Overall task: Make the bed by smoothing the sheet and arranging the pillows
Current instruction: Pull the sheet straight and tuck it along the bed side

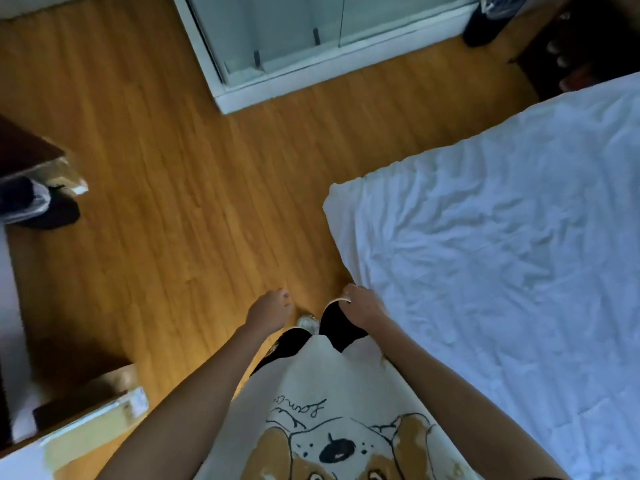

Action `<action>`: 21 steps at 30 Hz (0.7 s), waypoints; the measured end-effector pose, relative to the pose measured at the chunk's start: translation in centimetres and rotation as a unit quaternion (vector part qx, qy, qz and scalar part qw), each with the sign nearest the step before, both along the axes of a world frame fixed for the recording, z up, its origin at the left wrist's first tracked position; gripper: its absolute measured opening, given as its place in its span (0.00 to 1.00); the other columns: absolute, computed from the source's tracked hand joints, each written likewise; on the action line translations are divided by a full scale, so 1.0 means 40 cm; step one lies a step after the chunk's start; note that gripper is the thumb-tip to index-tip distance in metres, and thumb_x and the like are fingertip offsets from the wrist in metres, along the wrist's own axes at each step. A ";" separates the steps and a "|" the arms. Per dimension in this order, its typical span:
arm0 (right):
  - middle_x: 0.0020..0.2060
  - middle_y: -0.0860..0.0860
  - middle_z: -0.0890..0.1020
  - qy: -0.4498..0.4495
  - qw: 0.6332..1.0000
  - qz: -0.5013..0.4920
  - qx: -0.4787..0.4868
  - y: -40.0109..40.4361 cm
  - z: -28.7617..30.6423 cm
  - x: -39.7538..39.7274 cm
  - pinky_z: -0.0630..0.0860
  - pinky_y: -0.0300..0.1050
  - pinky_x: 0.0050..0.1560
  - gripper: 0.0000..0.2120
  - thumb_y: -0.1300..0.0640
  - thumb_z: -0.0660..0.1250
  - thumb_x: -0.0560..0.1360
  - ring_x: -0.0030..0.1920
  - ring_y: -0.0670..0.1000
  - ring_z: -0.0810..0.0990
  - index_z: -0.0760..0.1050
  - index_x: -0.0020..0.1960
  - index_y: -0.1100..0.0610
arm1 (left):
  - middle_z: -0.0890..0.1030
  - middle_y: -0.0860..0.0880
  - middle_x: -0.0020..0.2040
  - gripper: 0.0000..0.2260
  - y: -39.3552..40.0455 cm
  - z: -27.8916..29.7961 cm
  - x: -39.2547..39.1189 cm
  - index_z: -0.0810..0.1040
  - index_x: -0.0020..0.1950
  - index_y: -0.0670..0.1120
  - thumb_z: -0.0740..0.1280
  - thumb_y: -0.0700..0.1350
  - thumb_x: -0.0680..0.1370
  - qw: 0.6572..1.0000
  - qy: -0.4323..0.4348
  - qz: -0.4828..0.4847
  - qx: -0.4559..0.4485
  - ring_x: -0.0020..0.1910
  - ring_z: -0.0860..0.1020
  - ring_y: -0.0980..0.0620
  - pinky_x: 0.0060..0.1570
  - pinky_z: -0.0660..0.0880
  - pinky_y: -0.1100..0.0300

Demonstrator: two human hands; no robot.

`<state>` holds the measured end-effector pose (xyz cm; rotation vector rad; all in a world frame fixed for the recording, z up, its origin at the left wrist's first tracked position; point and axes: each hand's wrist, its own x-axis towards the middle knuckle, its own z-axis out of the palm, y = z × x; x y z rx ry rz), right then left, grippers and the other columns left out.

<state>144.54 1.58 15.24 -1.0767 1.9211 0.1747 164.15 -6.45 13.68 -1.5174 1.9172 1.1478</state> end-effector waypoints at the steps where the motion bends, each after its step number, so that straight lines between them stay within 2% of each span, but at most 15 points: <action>1: 0.61 0.55 0.76 -0.001 1.000 -0.005 0.004 -0.055 0.000 -0.017 0.70 0.49 0.58 0.17 0.54 0.57 0.79 0.62 0.58 0.73 0.71 0.66 0.56 | 0.73 0.46 0.67 0.18 -0.054 0.000 -0.019 0.69 0.70 0.46 0.58 0.49 0.81 1.000 0.001 -0.006 -0.001 0.53 0.77 0.48 0.49 0.73 0.55; 4: 0.58 0.53 0.78 -0.012 0.999 -0.044 0.006 -0.228 -0.021 -0.055 0.71 0.50 0.58 0.16 0.49 0.56 0.78 0.60 0.56 0.75 0.74 0.61 0.52 | 0.72 0.46 0.67 0.18 -0.218 -0.007 -0.071 0.69 0.70 0.46 0.58 0.49 0.81 1.000 -0.005 -0.019 -0.013 0.57 0.75 0.48 0.52 0.73 0.56; 6: 0.58 0.52 0.78 -0.023 0.997 -0.070 0.010 -0.354 -0.044 -0.085 0.71 0.50 0.58 0.15 0.50 0.54 0.79 0.60 0.56 0.75 0.74 0.61 0.51 | 0.72 0.46 0.67 0.18 -0.349 -0.019 -0.109 0.70 0.70 0.46 0.58 0.49 0.81 0.999 -0.005 -0.033 -0.022 0.58 0.75 0.48 0.49 0.70 0.59; 8: 0.59 0.54 0.78 -0.026 0.998 -0.061 -0.001 -0.488 -0.056 -0.127 0.69 0.48 0.57 0.15 0.52 0.54 0.80 0.60 0.56 0.75 0.73 0.62 0.54 | 0.72 0.46 0.67 0.18 -0.492 -0.033 -0.149 0.70 0.69 0.45 0.58 0.49 0.81 0.998 -0.009 -0.056 -0.020 0.56 0.76 0.48 0.47 0.70 0.58; 11: 0.57 0.55 0.78 -0.032 0.998 -0.058 -0.022 -0.684 -0.069 -0.201 0.69 0.46 0.54 0.14 0.54 0.54 0.80 0.59 0.57 0.75 0.73 0.60 0.58 | 0.73 0.46 0.66 0.16 -0.705 -0.044 -0.214 0.71 0.67 0.44 0.57 0.49 0.81 0.996 -0.027 -0.089 -0.017 0.58 0.75 0.48 0.50 0.72 0.56; 14: 0.50 0.55 0.78 -0.036 0.997 -0.072 -0.018 -0.868 -0.072 -0.279 0.68 0.44 0.50 0.10 0.57 0.55 0.79 0.56 0.56 0.77 0.75 0.53 0.57 | 0.71 0.46 0.68 0.18 -0.915 -0.018 -0.311 0.69 0.70 0.45 0.57 0.49 0.82 0.994 -0.042 -0.100 -0.020 0.62 0.73 0.48 0.55 0.72 0.56; 16: 0.45 0.54 0.78 -0.031 0.996 -0.074 -0.024 -0.987 -0.058 -0.338 0.69 0.46 0.54 0.11 0.60 0.55 0.78 0.53 0.56 0.78 0.76 0.52 0.58 | 0.71 0.46 0.69 0.18 -1.066 -0.001 -0.389 0.69 0.70 0.45 0.57 0.49 0.82 0.991 -0.042 -0.117 -0.045 0.63 0.73 0.47 0.58 0.72 0.56; 19: 0.50 0.54 0.81 -0.034 0.993 -0.108 -0.034 -1.132 -0.028 -0.421 0.76 0.48 0.52 0.13 0.60 0.57 0.76 0.52 0.56 0.79 0.77 0.56 0.57 | 0.73 0.45 0.68 0.17 -1.252 0.041 -0.498 0.71 0.69 0.44 0.58 0.48 0.82 0.990 -0.024 -0.127 -0.060 0.63 0.73 0.47 0.58 0.70 0.56; 21: 0.54 0.54 0.80 -0.036 0.990 -0.131 -0.036 -1.219 -0.023 -0.473 0.76 0.48 0.51 0.14 0.60 0.57 0.77 0.54 0.56 0.78 0.76 0.59 0.56 | 0.75 0.45 0.65 0.16 -1.358 0.053 -0.567 0.73 0.66 0.44 0.59 0.48 0.81 0.987 -0.012 -0.152 -0.057 0.61 0.75 0.47 0.56 0.72 0.55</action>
